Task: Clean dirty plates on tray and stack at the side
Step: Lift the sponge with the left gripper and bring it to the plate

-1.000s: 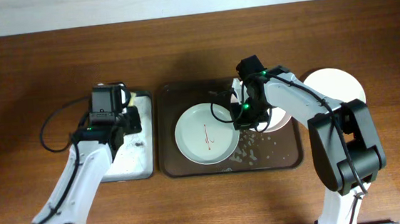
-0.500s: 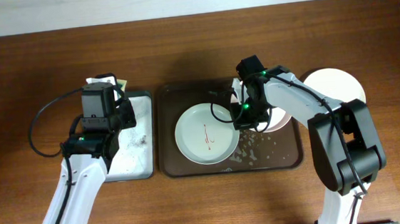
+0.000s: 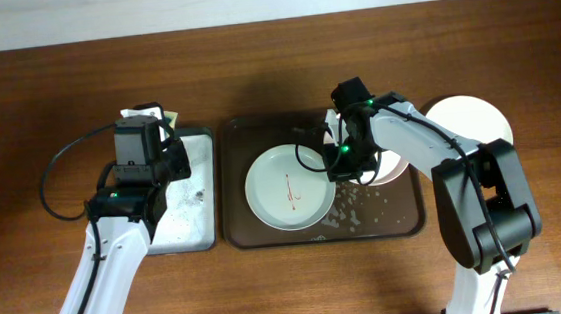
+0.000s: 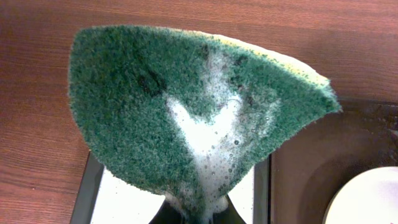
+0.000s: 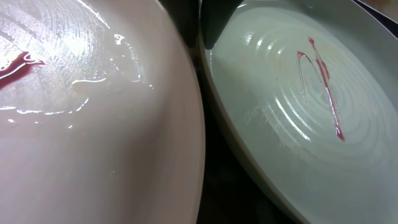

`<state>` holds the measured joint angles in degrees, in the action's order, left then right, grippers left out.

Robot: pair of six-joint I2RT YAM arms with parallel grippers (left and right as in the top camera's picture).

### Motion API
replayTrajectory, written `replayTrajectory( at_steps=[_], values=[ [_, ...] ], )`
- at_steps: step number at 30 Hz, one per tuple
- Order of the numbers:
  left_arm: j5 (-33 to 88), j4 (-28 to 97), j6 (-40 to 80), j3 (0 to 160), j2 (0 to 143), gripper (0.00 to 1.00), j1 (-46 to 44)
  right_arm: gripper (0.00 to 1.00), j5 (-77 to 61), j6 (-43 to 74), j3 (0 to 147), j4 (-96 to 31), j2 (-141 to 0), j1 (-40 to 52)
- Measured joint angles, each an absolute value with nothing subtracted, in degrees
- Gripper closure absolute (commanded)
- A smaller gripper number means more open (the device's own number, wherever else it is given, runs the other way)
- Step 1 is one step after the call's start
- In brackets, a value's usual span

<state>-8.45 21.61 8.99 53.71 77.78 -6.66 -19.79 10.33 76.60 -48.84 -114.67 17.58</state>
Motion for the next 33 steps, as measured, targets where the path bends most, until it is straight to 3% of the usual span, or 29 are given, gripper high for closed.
replayTrajectory(
  at_steps=[16, 26, 33],
  values=[
    [-6.70, 30.83, 9.04, 53.71, 84.51, 1.00, -6.66, 0.96, -19.79, 10.33, 76.58, -48.80, -114.67, 17.58],
    [1.21, 32.01, 9.02, 53.67, 90.00, 1.00, -6.66, 0.96, -19.79, 10.33, 76.60, -48.80, -114.67, 17.58],
    [15.18, 26.26, 8.82, 54.76, 89.25, 1.00, -8.01, 0.96, -21.21, 10.31, 76.60, -48.80, -114.67, 17.58]
  ],
)
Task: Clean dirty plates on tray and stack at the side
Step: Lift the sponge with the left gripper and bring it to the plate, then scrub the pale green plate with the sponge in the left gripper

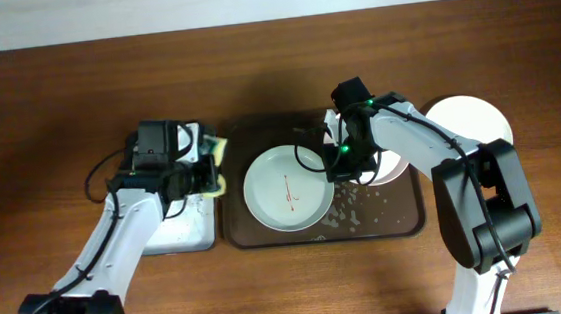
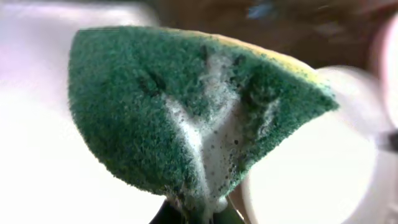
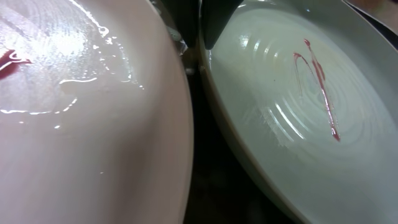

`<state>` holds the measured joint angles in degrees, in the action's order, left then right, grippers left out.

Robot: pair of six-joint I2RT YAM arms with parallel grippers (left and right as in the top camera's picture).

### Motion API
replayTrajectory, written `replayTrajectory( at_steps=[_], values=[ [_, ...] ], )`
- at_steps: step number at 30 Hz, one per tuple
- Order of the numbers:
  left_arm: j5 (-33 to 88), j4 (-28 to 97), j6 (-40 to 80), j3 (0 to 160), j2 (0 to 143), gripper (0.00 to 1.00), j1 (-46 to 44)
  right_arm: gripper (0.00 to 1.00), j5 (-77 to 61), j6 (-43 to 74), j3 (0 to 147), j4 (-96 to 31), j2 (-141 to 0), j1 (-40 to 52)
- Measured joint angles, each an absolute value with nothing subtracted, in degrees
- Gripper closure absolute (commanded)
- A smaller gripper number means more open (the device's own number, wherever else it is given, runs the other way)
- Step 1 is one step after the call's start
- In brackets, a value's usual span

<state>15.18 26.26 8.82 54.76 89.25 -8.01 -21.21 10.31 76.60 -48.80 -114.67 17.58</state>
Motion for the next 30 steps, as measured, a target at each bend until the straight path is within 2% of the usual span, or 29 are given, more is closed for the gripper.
replayTrajectory(
  at_steps=[10, 23, 30],
  values=[
    [22.35, 18.28, 20.93, 55.11, 91.66, 1.00, -18.65, 0.96, -22.02, 10.31, 76.58, -48.21, -114.67, 17.58],
    [22.74, 10.13, 36.91, 55.13, 104.40, 1.00, -28.69, 0.96, -22.00, 10.33, 76.58, -48.21, -114.67, 17.58],
    [18.87, 10.17, 39.99, 55.99, 106.32, 1.00, -31.57, 0.96, -21.96, 10.33, 76.27, -48.21, -114.67, 17.58]
  ],
)
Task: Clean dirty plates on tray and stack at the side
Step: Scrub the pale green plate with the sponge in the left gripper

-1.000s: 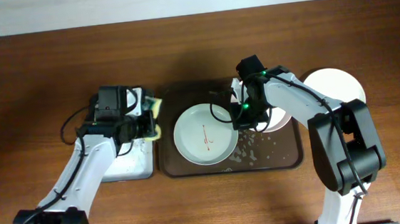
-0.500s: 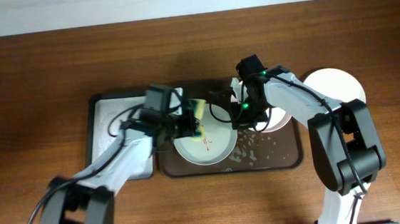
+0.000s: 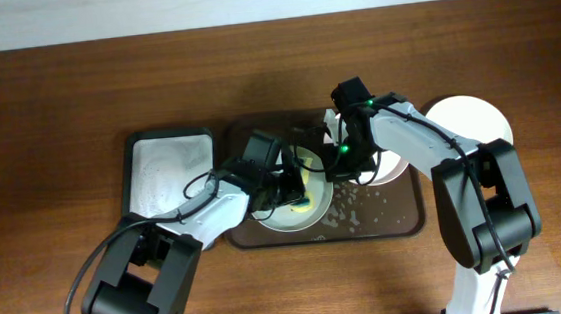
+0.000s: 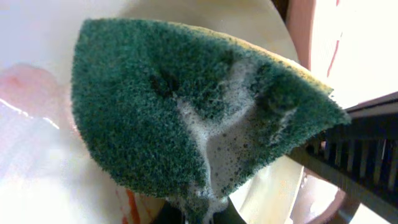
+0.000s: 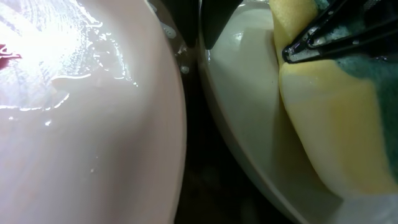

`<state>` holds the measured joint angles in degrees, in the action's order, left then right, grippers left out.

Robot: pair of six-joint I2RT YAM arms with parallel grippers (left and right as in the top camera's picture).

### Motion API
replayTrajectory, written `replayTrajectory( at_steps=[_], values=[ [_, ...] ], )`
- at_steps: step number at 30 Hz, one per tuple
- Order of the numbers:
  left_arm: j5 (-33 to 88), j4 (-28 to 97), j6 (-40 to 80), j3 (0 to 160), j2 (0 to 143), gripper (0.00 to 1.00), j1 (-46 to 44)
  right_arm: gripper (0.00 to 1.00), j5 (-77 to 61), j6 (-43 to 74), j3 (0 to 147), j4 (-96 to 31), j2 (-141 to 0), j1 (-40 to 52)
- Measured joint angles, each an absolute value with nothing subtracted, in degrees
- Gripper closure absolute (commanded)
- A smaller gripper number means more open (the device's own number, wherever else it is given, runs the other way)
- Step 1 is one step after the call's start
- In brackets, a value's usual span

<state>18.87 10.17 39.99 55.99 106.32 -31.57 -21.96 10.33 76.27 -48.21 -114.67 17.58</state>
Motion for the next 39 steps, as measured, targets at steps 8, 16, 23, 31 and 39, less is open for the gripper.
replayTrajectory(
  at_steps=[8, 16, 23, 31, 39],
  values=[
    [9.41, 18.33, 40.32, 58.30, 105.89, 1.00, -32.29, 0.96, -21.76, 10.31, 76.16, -48.21, -114.67, 17.58],
    [2.00, 21.61, 37.95, 58.22, 103.68, 1.00, -32.25, 0.96, -21.82, 10.33, 76.16, -48.21, -114.67, 17.58],
    [8.93, 21.65, 37.36, 57.84, 101.34, 1.00, -32.51, 0.96, -22.00, 10.33, 76.16, -48.21, -114.67, 17.58],
    [11.38, 17.89, 38.92, 57.78, 103.50, 1.00, -36.27, 0.96, -22.00, 10.31, 76.16, -48.49, -114.67, 17.58],
    [9.15, 18.92, 40.25, 58.41, 105.56, 0.94, -36.71, 0.96, -21.98, 10.33, 76.14, -48.47, -114.67, 17.58]
  ],
)
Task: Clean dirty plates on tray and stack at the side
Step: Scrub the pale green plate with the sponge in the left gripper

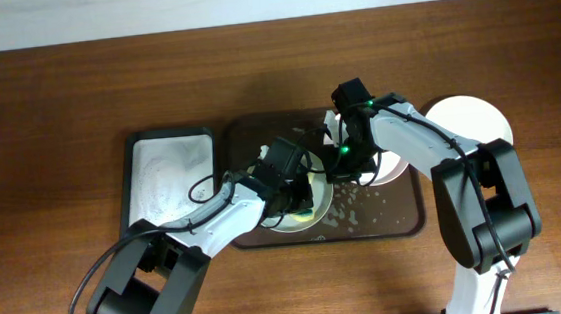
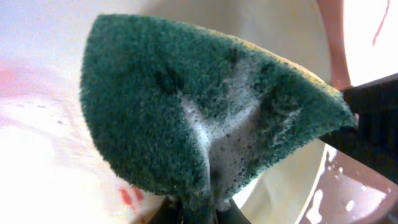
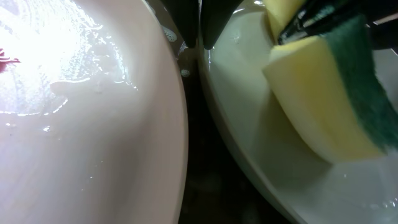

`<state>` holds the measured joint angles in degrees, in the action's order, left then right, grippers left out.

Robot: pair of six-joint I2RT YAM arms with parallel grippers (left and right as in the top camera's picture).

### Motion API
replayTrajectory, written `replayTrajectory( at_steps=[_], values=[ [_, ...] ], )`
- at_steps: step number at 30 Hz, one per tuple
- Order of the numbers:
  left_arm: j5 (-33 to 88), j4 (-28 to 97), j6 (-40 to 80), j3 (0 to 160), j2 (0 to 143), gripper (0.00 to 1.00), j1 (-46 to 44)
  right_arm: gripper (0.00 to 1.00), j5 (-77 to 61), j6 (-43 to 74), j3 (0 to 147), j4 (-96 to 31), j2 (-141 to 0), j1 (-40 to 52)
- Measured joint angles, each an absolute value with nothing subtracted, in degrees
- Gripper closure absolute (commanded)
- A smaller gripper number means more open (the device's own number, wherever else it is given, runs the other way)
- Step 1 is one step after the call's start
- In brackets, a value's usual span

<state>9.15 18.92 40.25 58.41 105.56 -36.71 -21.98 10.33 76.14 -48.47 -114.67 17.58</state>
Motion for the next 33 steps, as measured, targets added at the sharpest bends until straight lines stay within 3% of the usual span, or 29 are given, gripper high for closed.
replayTrajectory(
  at_steps=[11, 19, 23, 33],
  values=[
    [-3.81, 24.47, 38.33, 59.68, 104.84, 0.88, -36.84, 0.96, -21.98, 10.33, 76.16, -48.58, -114.67, 17.58],
    [-2.70, 26.33, 34.72, 59.70, 101.27, 0.82, -36.84, 0.96, -22.02, 10.33, 76.16, -48.66, -114.67, 17.58],
    [-1.13, 25.96, 34.39, 59.70, 101.12, 0.93, -36.84, 0.96, -22.00, 10.31, 76.16, -48.69, -114.67, 17.58],
    [3.46, 24.95, 38.87, 59.57, 101.14, 0.91, -37.67, 0.96, -22.02, 10.33, 76.16, -48.69, -114.67, 17.58]
  ],
)
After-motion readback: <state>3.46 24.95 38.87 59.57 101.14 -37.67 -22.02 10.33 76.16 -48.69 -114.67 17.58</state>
